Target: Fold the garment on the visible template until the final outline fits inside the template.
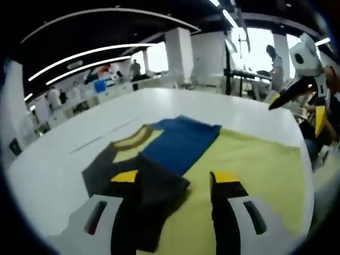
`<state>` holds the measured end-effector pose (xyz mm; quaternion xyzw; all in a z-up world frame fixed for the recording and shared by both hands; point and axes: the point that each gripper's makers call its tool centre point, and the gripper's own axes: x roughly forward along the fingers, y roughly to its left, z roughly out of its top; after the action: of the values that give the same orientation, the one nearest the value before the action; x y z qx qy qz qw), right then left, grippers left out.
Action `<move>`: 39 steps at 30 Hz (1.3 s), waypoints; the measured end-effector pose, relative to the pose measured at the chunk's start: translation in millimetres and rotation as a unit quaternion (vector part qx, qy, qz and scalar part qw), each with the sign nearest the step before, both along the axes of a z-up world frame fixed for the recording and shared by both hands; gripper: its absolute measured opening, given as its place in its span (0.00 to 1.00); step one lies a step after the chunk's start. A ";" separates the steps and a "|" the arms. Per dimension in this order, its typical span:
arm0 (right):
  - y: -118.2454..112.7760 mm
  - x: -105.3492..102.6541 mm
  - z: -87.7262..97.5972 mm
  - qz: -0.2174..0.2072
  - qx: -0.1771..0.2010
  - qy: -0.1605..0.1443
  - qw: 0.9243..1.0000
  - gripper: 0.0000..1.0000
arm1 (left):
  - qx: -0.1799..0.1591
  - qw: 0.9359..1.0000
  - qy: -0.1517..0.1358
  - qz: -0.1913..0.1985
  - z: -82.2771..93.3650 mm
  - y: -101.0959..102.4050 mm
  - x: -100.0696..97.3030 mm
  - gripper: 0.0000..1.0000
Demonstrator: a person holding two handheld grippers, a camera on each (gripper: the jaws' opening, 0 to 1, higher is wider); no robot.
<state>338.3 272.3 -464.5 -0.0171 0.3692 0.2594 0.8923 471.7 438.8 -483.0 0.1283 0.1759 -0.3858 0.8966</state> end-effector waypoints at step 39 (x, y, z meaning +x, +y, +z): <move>-2.6 -2.8 2.7 -0.011 0.002 -0.002 1.000 0.99 | 0.018 0.990 0.064 0.128 -34.7 112.6 8.8 0.47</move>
<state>335.5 269.7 -461.8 -0.0119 0.3668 0.2506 0.8958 480.5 551.3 -517.8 0.0959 0.2547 -0.2718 0.9231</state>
